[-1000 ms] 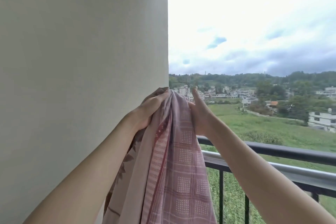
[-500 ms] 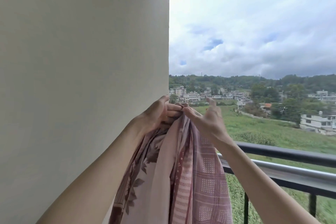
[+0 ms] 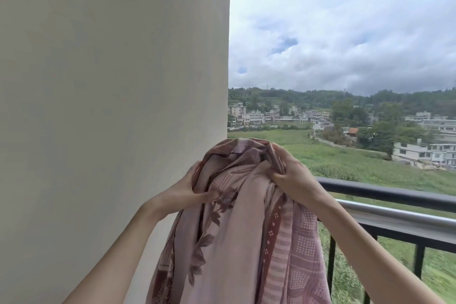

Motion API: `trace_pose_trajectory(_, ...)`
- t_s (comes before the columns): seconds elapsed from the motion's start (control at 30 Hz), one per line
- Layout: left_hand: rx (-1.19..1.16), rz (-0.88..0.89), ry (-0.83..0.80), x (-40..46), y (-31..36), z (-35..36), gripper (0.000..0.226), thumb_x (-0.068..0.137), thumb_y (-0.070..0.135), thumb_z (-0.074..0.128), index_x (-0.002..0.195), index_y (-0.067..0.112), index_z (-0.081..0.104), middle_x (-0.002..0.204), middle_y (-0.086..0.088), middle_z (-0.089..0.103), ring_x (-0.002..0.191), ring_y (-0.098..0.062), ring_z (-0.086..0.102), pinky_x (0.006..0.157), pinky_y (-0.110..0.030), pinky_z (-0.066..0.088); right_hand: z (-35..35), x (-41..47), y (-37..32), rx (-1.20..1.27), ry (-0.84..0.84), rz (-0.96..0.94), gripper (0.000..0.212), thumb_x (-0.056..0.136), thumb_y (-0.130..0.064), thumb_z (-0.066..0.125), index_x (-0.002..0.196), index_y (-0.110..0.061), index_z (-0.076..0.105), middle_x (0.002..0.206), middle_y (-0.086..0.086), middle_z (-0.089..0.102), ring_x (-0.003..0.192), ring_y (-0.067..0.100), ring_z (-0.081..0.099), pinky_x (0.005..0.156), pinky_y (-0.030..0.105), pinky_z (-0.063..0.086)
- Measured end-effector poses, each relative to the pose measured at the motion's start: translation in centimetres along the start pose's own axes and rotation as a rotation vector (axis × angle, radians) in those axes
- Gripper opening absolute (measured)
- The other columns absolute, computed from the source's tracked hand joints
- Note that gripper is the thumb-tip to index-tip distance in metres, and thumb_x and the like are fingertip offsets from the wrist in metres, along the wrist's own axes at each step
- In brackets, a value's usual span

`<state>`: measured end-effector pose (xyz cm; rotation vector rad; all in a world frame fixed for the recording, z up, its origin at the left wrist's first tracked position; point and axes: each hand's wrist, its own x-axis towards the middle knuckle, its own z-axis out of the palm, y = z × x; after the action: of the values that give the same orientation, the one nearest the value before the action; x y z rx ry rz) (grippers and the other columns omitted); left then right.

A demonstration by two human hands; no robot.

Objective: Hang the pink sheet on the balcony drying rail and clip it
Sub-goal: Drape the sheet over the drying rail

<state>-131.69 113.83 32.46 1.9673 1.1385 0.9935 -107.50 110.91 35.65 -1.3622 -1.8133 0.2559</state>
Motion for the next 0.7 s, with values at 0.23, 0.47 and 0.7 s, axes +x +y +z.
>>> trace_pose_trajectory(0.23, -0.073, -0.01, 0.075, 3.5, -3.6, 2.0, 0.006, 0.08, 0.006, 0.069, 0.078, 0.011, 0.069, 0.07, 0.01, 0.068, 0.065, -0.001, 0.061, 0.061, -0.014, 0.048, 0.3, 0.6, 3.0, -0.427, 0.14, -0.337, 0.092, 0.082, 0.011, 0.043, 0.138, -0.054, 0.009, 0.156, -0.012, -0.013, 0.144, 0.018, -0.015, 0.114, 0.054, -0.001)
trace_pose_trajectory(0.47, -0.028, -0.026, 0.011, 7.2, -3.4, 1.3, 0.039, 0.066, 0.029, 0.07, 0.09, -0.002, 0.071, 0.087, -0.007, 0.069, 0.08, -0.016, 0.063, 0.075, -0.031, 0.05, -1.4, 3.3, 5.8, -0.446, 0.001, -0.567, 0.055, 0.082, 0.004, 0.04, 0.118, -0.029, 0.064, 0.136, -0.004, 0.053, 0.134, 0.016, 0.039, 0.111, 0.036, 0.032)
trace_pose_trajectory(0.7, -0.226, 0.023, -0.059, 8.2, -2.3, -1.1, 0.051, 0.059, 0.045, 0.082, 0.087, 0.004, 0.072, 0.079, -0.004, 0.072, 0.071, -0.012, 0.066, 0.063, -0.021, 0.054, -2.6, 4.7, 4.7, -0.229, -0.084, -0.195, 0.041, 0.082, -0.054, 0.04, 0.067, -0.024, 0.062, 0.081, 0.004, 0.063, 0.078, 0.022, 0.058, 0.07, 0.034, 0.043)
